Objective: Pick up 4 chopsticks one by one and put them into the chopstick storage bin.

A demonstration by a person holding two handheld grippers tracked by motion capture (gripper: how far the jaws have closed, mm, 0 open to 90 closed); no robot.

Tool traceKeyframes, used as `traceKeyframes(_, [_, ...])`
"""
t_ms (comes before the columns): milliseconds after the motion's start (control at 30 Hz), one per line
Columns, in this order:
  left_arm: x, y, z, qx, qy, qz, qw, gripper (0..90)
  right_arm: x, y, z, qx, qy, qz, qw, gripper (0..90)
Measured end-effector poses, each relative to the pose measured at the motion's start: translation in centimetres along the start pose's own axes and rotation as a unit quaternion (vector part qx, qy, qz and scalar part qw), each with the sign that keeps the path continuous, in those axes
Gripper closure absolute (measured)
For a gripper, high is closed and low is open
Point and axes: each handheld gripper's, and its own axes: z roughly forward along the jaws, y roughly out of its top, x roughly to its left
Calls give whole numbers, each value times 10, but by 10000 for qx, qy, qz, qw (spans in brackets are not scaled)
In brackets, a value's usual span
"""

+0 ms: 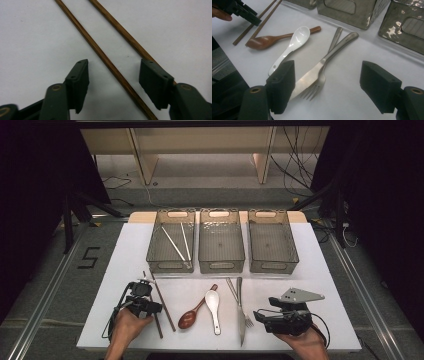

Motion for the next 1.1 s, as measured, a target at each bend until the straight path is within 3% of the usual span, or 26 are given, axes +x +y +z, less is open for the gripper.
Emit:
traceKeyframes(367, [9, -1, -4, 118, -59, 78, 9999, 683, -1, 0, -2, 2, -14, 8, 10000, 303])
traceKeyframes(467, [12, -1, -5, 190, -163, 43, 9997, 715, -1, 0, -2, -11, -23, 8, 10000, 304])
traceKeyframes(700, [20, -3, -9, 303, -416, 13, 9987, 758, -1, 0, -3, -9, -28, 11, 10000, 307])
traceKeyframes(867, [22, -2, -9, 355, -449, 12, 9984, 755, -1, 1, -2, -8, -25, 3, 10000, 311])
traceKeyframes(933, [21, -3, -7, 373, -395, -20, 9985, 715, -1, 1, -3, -13, -25, -3, 10000, 312])
traceKeyframes(1100, [17, -3, -7, 461, -302, 105, 9984, 700, -1, 1, -3, -14, -22, -9, 10000, 314])
